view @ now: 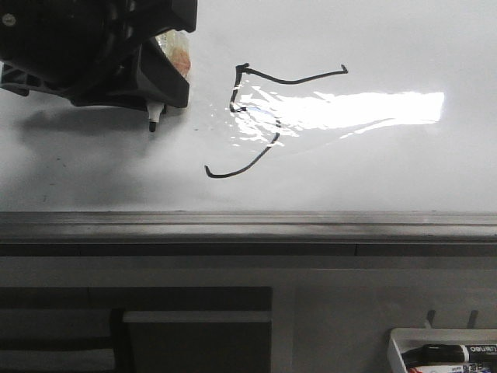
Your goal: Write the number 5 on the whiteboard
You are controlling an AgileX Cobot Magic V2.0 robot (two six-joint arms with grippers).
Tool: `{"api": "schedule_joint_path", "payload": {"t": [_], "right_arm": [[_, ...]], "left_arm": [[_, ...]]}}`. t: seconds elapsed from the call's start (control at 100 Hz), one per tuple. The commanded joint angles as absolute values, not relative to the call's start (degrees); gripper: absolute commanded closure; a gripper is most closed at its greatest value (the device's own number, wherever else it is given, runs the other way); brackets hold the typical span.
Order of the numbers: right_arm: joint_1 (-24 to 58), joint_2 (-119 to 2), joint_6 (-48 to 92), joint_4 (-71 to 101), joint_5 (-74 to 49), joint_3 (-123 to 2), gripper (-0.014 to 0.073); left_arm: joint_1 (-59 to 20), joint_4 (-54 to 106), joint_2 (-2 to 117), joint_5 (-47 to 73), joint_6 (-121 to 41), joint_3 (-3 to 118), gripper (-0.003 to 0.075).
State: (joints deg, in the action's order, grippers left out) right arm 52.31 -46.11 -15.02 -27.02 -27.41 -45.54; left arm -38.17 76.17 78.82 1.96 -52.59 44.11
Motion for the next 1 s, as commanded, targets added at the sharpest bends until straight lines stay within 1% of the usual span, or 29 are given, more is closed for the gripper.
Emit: {"api": "schedule_joint_path", "payload": {"t": [0.0,0.2,0.28,0.35,0.47,0.52,0.58,0.84,0.91,0.99], "right_arm": [[52.0,-45.8,-15.1,-27.8,-24.0,-47.1,0.0652],[52.0,-46.7,-15.1,-27.8,-23.8,-47.1,0.0652],[52.0,-47.5,-15.1,-27.8,-23.8,-47.1,0.0652],[52.0,-48.3,-15.1,-27.8,-23.7,-47.1,0.0652],[52.0,-49.5,-15.1,-27.8,-23.1,-47.1,0.0652],[52.0,-49.8,-15.1,-27.8,-22.6,-47.1,0.0652],[52.0,-49.8,-15.1,-27.8,-21.7,-47.1,0.0652],[52.0,-49.8,-15.1,-27.8,-20.4,-47.1,0.0652],[52.0,-49.8,-15.1,-27.8,-20.4,-47.1,0.0652],[52.0,-49.8,-15.1,-27.8,-20.4,-47.1,0.0652]], "left_arm": [[-37.4,76.5,80.4,-7.1,-52.1,44.9,0.0741],[-37.4,77.2,81.9,-7.6,-52.1,44.9,0.074],[-37.4,78.2,82.4,-8.1,-52.1,44.9,0.0722],[-37.4,78.5,82.4,-8.9,-52.1,44.9,0.0666],[-37.4,78.5,82.4,-9.9,-52.1,44.9,0.0517],[-37.4,78.5,82.4,-9.9,-52.1,44.9,0.0475],[-37.4,78.5,82.4,-9.9,-52.1,44.9,0.0455],[-37.4,78.5,82.4,-9.9,-52.1,44.9,0.0452],[-37.4,78.5,82.4,-9.9,-52.1,44.9,0.041],[-37.4,78.5,82.4,-9.9,-52.1,44.9,0.0323]]}}
